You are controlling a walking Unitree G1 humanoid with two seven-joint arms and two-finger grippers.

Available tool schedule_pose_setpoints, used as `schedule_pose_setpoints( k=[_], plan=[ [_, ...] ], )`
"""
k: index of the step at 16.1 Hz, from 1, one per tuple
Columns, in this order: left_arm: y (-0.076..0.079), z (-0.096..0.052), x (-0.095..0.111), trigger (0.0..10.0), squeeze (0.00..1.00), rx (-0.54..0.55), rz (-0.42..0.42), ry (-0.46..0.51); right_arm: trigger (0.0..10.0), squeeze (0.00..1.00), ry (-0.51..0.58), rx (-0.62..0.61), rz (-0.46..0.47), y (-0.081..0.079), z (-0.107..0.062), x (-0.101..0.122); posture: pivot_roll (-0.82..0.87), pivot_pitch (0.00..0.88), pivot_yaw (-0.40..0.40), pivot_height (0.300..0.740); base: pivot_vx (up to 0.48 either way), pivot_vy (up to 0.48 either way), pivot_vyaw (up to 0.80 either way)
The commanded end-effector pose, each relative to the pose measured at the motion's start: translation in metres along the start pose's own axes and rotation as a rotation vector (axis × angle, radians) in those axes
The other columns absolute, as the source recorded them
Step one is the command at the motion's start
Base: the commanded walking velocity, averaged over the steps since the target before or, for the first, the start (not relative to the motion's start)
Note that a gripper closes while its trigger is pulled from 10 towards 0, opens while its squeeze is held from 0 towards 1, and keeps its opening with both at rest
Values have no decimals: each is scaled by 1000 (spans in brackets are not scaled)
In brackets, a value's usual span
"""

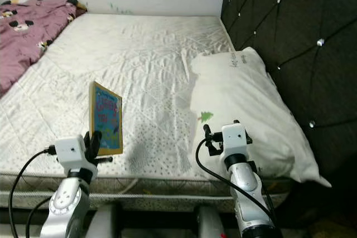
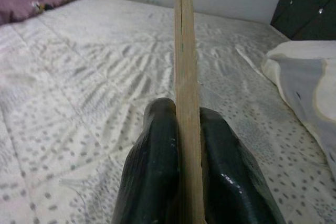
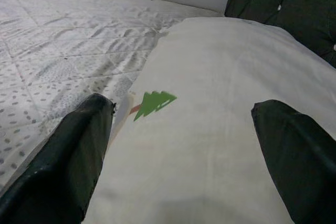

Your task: Clean up the room

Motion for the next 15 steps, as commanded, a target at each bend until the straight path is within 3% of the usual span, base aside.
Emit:
schedule_pose_setpoints(
  k=[1,5,6,8,10,12,15],
  plan=[
    [2,4,7,10000,0,-9,-23,21,10000,0,10,-10,-11,6,3,4,-8,0,-9,558,0,0,0],
    [21,23,-10,10000,0,-92,-208,-136,10000,0,12,-10,-39,13,-1,7,-48,0,-30,558,0,0,0],
    [26,27,-13,10000,0,-104,-209,-169,10000,0,11,-6,-54,15,-4,7,-57,0,-41,558,0,0,0],
    [33,31,-12,10000,0,-118,-239,-174,10000,0,4,1,-70,17,-9,5,-68,0,-51,558,0,0,0],
    [49,40,-12,10000,0,-160,-324,-212,10000,0,-15,14,-110,27,-22,2,-99,0,-79,558,0,0,0],
    [60,45,-25,10000,0,-206,-314,-309,10000,0,-36,17,-133,34,-32,0,-118,0,-93,558,0,0,0],
    [62,54,-36,10000,0,-212,-345,-394,10000,0,-45,19,-150,39,-37,0,-137,0,-105,558,0,0,0]
  ],
)
Point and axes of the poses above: a point about 5 cm out from each wrist's last joint towards the gripper, its own z axis pointing out of the wrist towards the gripper, its own x axis along the axis of the wrist's last joint, y = z × x, the point moved 3 cm from there along z, pointing out of the wrist towards the gripper, and after that the axes turned 2 degrees about -z, right-handed, at the moved point
